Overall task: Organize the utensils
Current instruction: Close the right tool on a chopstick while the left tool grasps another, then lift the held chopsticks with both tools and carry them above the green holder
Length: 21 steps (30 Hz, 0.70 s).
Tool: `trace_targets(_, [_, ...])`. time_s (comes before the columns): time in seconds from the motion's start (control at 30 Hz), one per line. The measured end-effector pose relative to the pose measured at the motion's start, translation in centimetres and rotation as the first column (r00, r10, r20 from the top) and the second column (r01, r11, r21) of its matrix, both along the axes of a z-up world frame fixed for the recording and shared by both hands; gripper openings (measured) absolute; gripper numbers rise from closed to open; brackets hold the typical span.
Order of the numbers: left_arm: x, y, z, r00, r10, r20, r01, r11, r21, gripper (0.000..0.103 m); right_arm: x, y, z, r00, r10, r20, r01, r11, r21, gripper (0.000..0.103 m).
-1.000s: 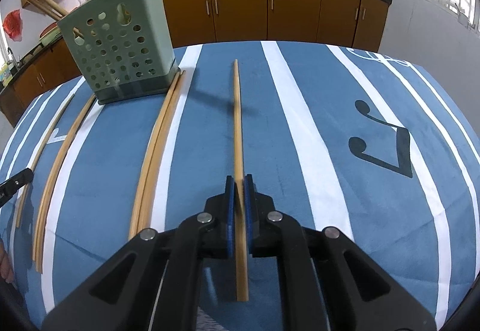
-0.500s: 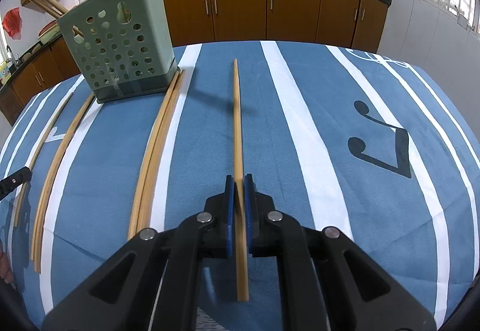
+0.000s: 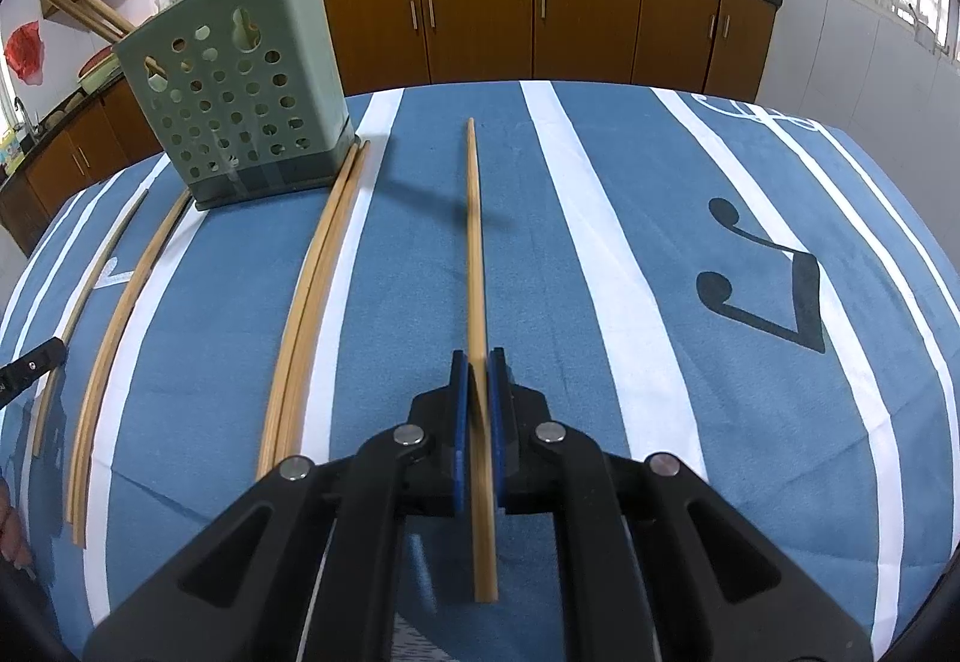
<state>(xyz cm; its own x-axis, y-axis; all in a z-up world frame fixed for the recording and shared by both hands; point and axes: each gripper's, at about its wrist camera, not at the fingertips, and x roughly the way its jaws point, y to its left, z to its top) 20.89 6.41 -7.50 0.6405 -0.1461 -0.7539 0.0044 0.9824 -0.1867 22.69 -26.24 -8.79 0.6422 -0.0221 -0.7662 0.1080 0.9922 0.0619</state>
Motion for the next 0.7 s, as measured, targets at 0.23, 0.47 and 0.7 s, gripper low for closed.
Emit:
trace_targets(0.23, [-1.1, -0.6, 0.0, 1.000, -0.020, -0.003, 0.020, 0.998, 0.065, 0.009, -0.7, -0.3, 0.0, 1.000, 0.000, 0.001, 0.000, 1.000, 0.022, 0.008])
trace_targets(0.47, [-1.1, -1.1, 0.3, 0.999, -0.047, -0.020, 0.049, 0.992, 0.115, 0.008, -1.1, -0.3, 0.9, 1.000, 0.002, 0.016, -0.003, 1.000, 0.026, 0.008])
trace_targets(0.7, [-1.8, -0.4, 4.0, 0.997, -0.044, 0.065, 0.038, 0.995, 0.090, 0.008, -2.5, -1.2, 5.4, 0.990, -0.009, 0.143, 0.004, 1.000, 0.029, 0.008])
